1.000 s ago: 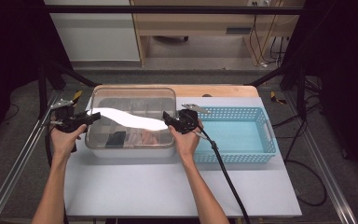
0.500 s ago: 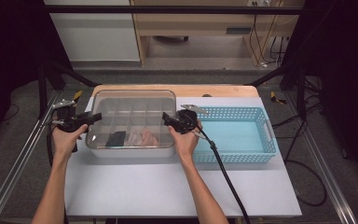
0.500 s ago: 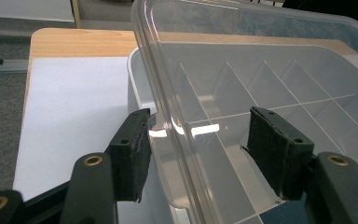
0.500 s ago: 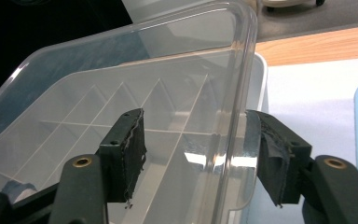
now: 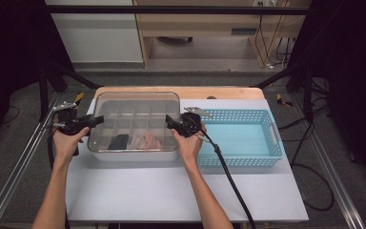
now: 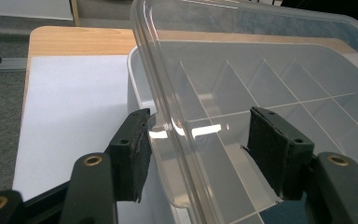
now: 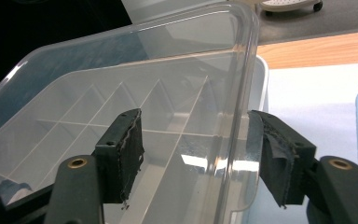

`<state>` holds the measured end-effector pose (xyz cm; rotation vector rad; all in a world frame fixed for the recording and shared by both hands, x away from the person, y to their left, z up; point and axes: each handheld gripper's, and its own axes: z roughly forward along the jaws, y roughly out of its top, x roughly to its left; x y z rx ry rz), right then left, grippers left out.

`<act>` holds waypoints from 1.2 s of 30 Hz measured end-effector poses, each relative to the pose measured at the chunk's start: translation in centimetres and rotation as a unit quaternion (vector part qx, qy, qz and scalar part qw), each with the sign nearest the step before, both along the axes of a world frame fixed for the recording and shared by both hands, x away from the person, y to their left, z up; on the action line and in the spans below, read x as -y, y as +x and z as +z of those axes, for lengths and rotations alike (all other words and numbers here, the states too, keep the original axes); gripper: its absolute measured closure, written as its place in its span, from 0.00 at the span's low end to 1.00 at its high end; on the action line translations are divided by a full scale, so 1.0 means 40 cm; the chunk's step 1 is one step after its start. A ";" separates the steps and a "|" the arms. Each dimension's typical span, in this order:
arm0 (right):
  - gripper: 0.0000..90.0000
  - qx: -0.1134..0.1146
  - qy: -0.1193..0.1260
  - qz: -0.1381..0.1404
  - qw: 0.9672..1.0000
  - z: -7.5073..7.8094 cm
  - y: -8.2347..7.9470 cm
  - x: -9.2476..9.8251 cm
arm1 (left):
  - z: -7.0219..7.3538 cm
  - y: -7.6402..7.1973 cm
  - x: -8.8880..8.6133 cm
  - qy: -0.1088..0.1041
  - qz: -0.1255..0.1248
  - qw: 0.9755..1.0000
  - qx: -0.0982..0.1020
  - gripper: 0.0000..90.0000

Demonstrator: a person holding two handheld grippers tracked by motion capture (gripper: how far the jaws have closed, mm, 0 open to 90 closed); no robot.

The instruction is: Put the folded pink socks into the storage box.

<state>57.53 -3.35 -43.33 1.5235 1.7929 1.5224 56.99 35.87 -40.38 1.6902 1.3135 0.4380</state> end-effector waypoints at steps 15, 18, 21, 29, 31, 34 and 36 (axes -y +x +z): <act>0.36 0.007 -0.030 -0.002 1.000 -0.010 0.002 -0.006 | -0.010 0.006 0.003 0.007 0.004 1.000 -0.013 0.43; 0.34 -0.003 -0.037 0.001 0.999 -0.017 0.003 -0.008 | -0.011 0.006 0.006 0.030 0.008 0.999 -0.017 0.44; 0.34 -0.004 -0.044 0.005 0.999 -0.025 0.007 -0.009 | -0.016 0.007 0.008 0.039 0.011 0.999 -0.025 0.45; 0.35 0.003 -0.047 0.002 0.999 -0.012 0.004 0.001 | -0.001 -0.014 -0.012 0.035 0.035 0.999 -0.014 0.44; 0.36 0.010 -0.041 0.003 0.999 -0.003 0.001 0.005 | 0.010 -0.023 -0.016 0.035 0.036 0.999 -0.005 0.44; 0.36 0.012 -0.035 0.005 0.999 0.012 -0.006 0.013 | 0.027 -0.041 -0.012 0.037 0.034 0.999 0.007 0.45; 0.37 0.013 -0.024 0.012 1.000 0.024 -0.013 0.019 | 0.039 -0.053 -0.007 0.039 0.031 0.999 0.016 0.46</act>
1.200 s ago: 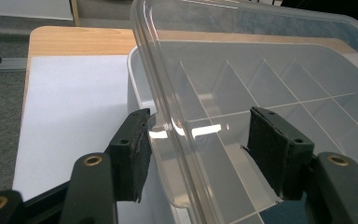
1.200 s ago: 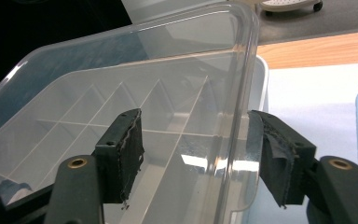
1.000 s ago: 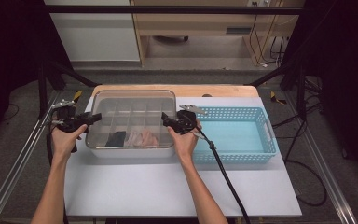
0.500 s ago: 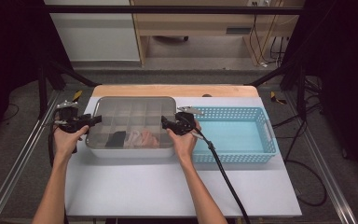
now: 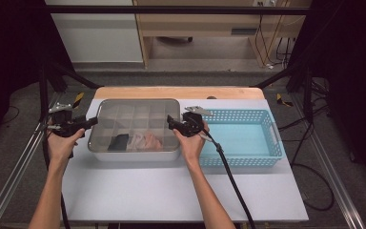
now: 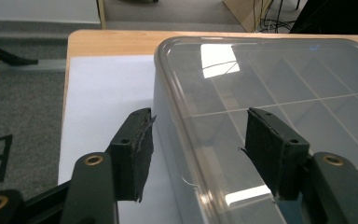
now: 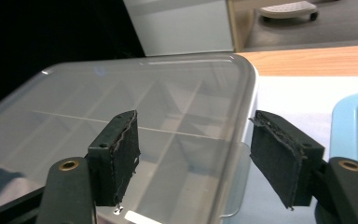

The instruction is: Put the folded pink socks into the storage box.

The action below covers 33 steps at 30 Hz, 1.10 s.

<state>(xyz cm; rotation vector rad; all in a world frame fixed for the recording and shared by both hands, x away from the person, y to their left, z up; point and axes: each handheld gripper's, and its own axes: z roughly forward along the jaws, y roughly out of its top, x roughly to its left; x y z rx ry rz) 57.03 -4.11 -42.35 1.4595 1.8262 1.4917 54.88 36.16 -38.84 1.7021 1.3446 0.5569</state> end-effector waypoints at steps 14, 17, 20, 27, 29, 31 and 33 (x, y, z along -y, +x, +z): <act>0.48 0.042 -0.006 0.029 0.999 0.121 -0.087 0.086 | 0.055 -0.112 0.052 -0.014 -0.044 0.997 0.057 0.65; 0.53 0.050 0.005 0.031 0.998 0.134 -0.104 0.120 | 0.058 -0.132 0.073 -0.012 -0.060 0.996 0.058 0.68; 0.55 0.046 -0.002 0.035 0.998 0.130 -0.118 0.157 | 0.054 -0.148 0.094 -0.011 -0.075 0.995 0.057 0.70; 0.61 0.048 -0.011 0.052 0.997 0.106 -0.157 0.249 | 0.029 -0.193 0.139 -0.009 -0.119 0.991 0.053 0.79; 0.63 0.045 -0.013 0.057 0.997 0.098 -0.171 0.274 | 0.021 -0.207 0.146 -0.008 -0.128 0.990 0.051 0.81; 0.66 0.043 -0.016 0.060 0.997 0.090 -0.186 0.299 | 0.015 -0.222 0.153 -0.001 -0.135 0.989 0.052 0.81; 0.67 0.047 -0.019 0.058 0.997 0.086 -0.203 0.323 | 0.010 -0.239 0.157 0.004 -0.143 0.988 0.054 0.81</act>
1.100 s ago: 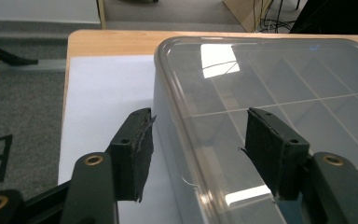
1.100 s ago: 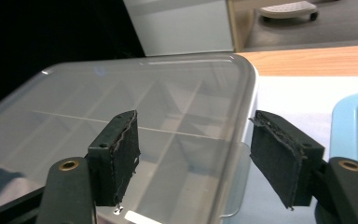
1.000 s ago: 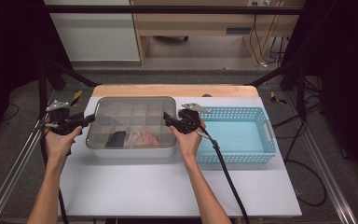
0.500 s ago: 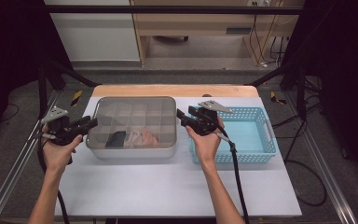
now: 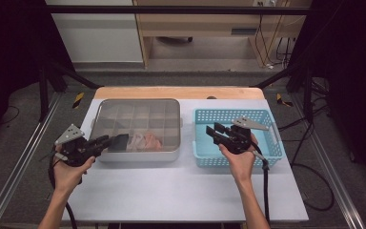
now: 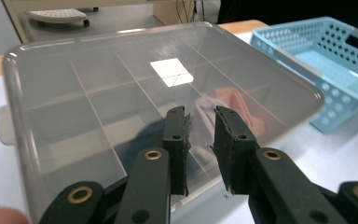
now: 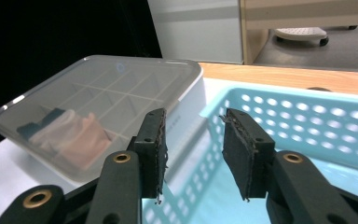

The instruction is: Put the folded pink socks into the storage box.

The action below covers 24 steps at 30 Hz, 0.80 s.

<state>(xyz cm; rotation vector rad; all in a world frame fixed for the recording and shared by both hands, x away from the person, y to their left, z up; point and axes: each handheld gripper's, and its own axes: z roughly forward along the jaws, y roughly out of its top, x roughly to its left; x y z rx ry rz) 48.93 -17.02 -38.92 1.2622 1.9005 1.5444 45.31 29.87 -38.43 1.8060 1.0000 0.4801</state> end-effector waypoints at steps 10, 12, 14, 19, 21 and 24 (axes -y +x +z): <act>0.64 0.000 -0.015 0.001 1.000 -0.021 -0.069 0.090 | -0.035 -0.076 0.011 0.022 -0.032 0.999 -0.007 0.70; 0.62 -0.001 -0.018 -0.002 1.000 -0.027 -0.078 0.101 | -0.044 -0.086 0.010 0.025 -0.032 0.999 -0.008 0.68; 0.59 -0.002 -0.022 -0.002 1.000 -0.032 -0.088 0.108 | -0.053 -0.094 0.006 0.027 -0.032 0.999 -0.012 0.66; 0.53 0.002 -0.039 -0.005 0.999 -0.040 -0.110 0.126 | -0.084 -0.105 -0.014 0.022 -0.020 0.999 -0.025 0.61; 0.52 0.000 -0.042 -0.006 0.999 -0.044 -0.118 0.133 | -0.098 -0.109 -0.019 0.023 -0.017 0.999 -0.034 0.59; 0.47 -0.004 -0.053 -0.009 0.999 -0.052 -0.130 0.143 | -0.113 -0.116 -0.024 0.023 -0.017 0.999 -0.038 0.57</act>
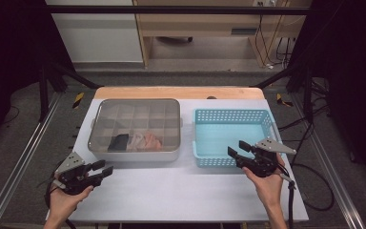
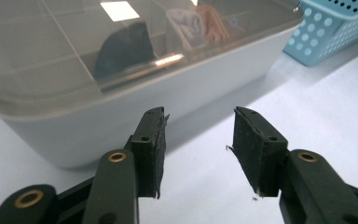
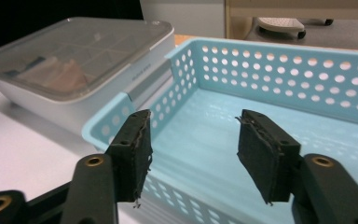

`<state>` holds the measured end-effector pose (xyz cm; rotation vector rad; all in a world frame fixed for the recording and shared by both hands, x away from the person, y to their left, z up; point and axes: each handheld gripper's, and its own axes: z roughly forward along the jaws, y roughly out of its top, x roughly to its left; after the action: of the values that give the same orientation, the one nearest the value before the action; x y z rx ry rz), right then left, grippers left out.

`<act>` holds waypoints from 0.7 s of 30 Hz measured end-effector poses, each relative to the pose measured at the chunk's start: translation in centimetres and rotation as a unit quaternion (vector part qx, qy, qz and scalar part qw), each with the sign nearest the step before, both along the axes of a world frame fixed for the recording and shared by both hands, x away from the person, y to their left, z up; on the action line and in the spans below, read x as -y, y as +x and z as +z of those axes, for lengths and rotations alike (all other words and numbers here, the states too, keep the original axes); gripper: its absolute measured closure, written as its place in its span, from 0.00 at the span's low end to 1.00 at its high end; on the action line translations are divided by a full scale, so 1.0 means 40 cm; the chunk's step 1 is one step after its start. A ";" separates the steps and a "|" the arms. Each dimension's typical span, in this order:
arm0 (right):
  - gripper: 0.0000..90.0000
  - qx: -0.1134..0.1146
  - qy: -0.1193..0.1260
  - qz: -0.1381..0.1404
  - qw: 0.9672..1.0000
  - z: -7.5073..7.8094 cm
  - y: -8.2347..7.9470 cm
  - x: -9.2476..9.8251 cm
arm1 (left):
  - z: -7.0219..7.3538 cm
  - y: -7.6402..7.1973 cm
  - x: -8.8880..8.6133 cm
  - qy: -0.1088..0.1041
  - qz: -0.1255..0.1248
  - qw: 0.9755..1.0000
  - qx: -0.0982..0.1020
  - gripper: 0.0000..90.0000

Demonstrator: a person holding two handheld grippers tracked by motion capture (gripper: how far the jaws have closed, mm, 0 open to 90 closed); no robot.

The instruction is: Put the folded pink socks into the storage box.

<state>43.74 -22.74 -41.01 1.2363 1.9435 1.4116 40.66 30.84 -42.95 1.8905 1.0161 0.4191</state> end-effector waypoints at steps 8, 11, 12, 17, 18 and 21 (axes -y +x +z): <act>0.37 0.001 -0.016 -0.020 1.000 -0.015 -0.024 0.025 | -0.032 -0.010 -0.013 0.011 0.002 1.000 -0.017 0.52; 0.36 0.001 -0.016 -0.022 1.000 -0.017 -0.028 0.030 | -0.039 -0.010 -0.023 0.009 0.009 1.000 -0.021 0.51; 0.36 0.000 -0.017 -0.024 1.000 -0.017 -0.028 0.031 | -0.042 -0.010 -0.025 0.008 0.011 1.000 -0.023 0.50; 0.36 0.000 -0.022 -0.023 1.000 -0.014 -0.028 0.028 | -0.051 -0.012 -0.026 0.015 0.018 0.999 -0.025 0.50; 0.36 0.001 -0.021 -0.022 1.000 -0.012 -0.027 0.028 | -0.052 -0.013 -0.027 0.018 0.019 0.999 -0.023 0.49; 0.37 0.003 -0.017 -0.026 1.000 -0.008 -0.026 0.028 | -0.052 -0.015 -0.032 0.018 0.021 0.999 -0.023 0.49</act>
<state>42.70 -23.87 -41.33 1.2570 1.9103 1.3493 40.08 32.14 -45.01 1.9212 1.0873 0.4224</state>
